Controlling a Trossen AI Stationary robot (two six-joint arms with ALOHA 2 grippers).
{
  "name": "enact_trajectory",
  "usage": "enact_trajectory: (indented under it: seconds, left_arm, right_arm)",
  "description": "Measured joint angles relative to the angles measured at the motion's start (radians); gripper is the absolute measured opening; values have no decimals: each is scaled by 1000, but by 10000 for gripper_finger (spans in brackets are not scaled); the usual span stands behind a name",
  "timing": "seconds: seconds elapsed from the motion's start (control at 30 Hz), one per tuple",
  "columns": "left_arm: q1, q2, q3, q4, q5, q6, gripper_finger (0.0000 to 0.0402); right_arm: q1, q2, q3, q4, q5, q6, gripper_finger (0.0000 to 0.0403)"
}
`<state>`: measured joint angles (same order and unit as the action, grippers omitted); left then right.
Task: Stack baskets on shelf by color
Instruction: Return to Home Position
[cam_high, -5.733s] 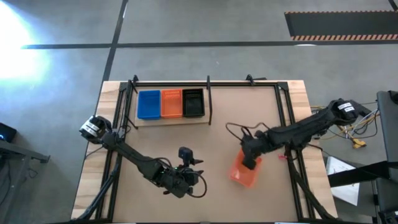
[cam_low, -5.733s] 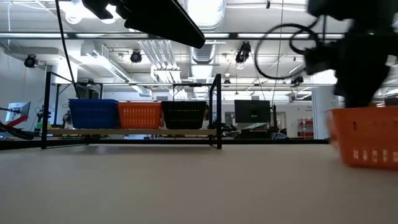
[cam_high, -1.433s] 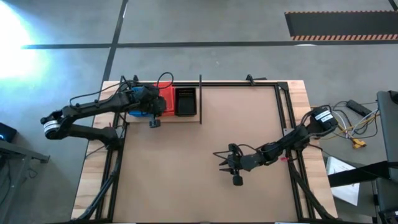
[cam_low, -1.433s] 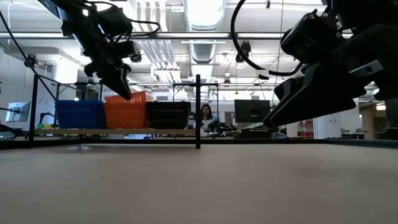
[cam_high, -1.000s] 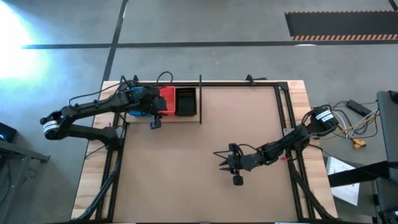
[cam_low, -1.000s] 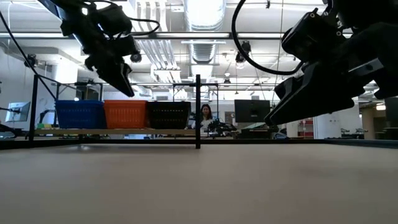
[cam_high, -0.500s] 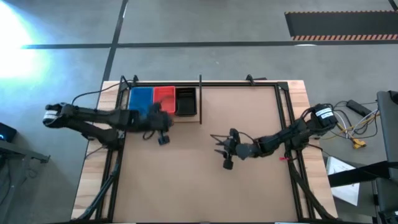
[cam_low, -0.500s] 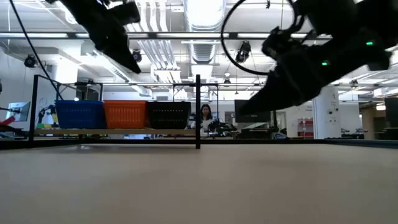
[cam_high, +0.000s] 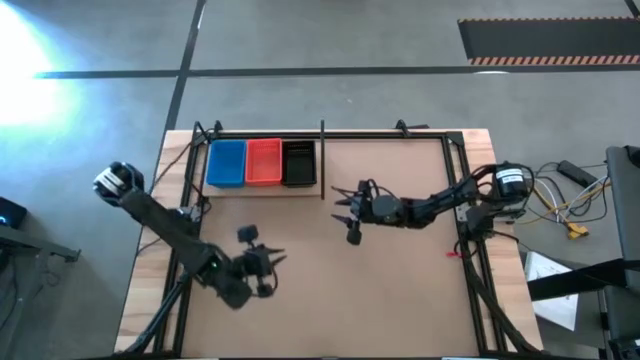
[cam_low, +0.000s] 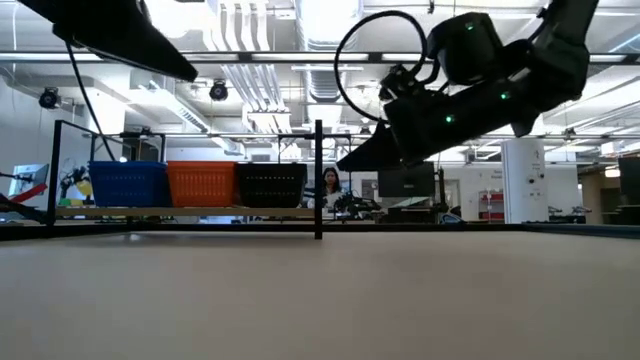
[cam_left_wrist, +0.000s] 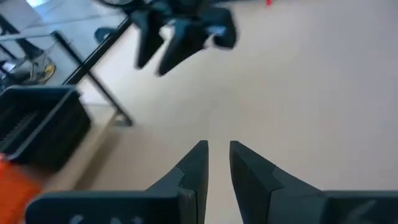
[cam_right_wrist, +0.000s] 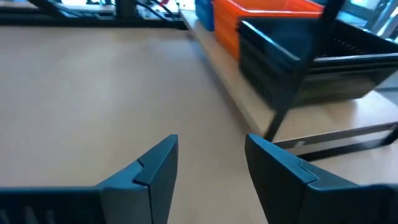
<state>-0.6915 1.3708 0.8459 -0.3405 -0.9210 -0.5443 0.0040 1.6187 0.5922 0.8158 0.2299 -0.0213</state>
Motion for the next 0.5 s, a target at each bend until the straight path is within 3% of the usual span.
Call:
enact_trajectory:
  seconds: [0.17,0.27,0.5]
  left_arm:
    - [-20,113,0,204,-16,2,49]
    - [-11,176,-1,326,28,63,49]
    - [90,246,-5,608,180,275,49]
  right_arm:
    - [-4,-88,-21,-48,-2,-17,178]
    - [5,-182,-62,-178,-19,-1,167]
    - [7,-510,-219,-396,-227,113,103]
